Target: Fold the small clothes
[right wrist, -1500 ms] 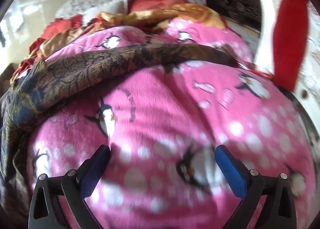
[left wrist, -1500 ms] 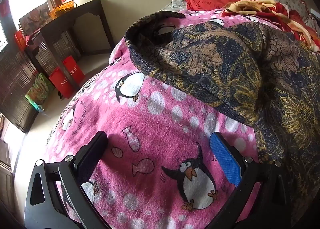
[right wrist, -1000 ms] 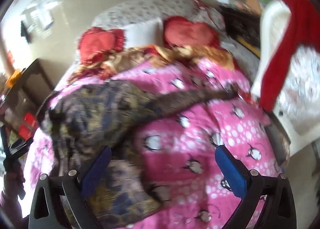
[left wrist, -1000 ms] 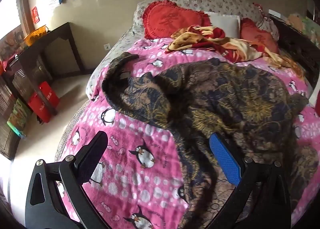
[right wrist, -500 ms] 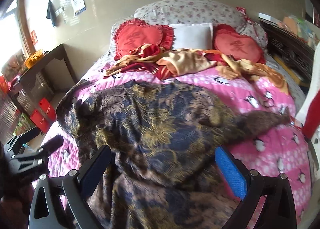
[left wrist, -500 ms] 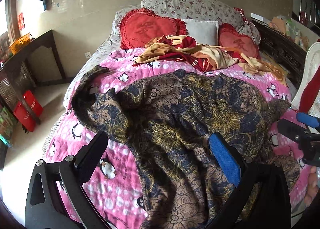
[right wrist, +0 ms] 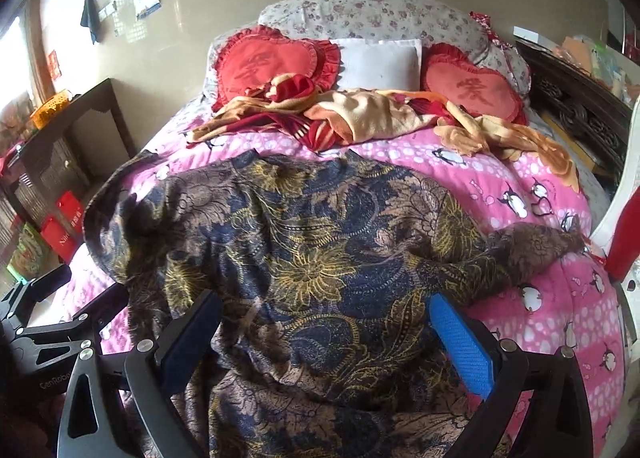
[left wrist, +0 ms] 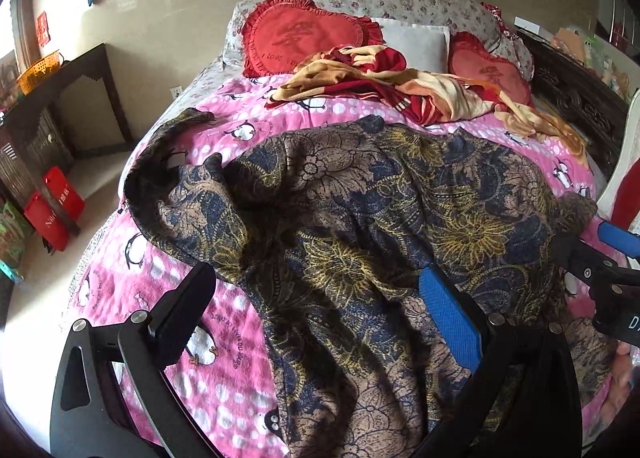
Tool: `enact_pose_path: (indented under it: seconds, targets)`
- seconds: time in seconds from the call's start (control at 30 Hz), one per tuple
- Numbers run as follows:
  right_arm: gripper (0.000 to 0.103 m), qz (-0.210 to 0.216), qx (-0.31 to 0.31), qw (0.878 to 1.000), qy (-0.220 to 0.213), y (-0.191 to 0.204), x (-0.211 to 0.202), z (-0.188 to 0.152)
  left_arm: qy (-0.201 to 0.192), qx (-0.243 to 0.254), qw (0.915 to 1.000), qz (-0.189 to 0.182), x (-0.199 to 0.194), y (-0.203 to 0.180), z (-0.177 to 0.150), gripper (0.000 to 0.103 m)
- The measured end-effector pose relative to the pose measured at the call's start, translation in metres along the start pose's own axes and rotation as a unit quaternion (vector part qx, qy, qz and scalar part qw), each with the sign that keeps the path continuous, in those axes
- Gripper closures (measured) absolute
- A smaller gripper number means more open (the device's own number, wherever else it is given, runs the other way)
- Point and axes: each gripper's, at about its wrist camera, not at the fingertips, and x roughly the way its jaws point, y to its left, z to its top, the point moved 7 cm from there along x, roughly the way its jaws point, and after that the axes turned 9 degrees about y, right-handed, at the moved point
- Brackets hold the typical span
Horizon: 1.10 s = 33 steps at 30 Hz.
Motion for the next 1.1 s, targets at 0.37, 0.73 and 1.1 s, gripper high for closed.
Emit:
enact_pose_path:
  seconds: [0.37, 0.73, 1.1]
  targets:
    - [0.0, -0.017, 0.012, 1.0, 0.01, -0.005, 0.024, -0.004, 0.01, 0.0, 0.9999, 0.013, 0.017, 0.001, 0.003, 0.001]
    - [0.0, -0.024, 0.009, 1.0, 0.018, -0.004, 0.033, -0.004, 0.013, 0.003, 0.9997, 0.022, 0.024, -0.002, 0.006, 0.001]
    - [0.0, -0.025, 0.015, 0.999, 0.021, -0.005, 0.038, -0.004, 0.016, -0.001, 0.9996, 0.025, 0.032, 0.0, 0.006, 0.001]
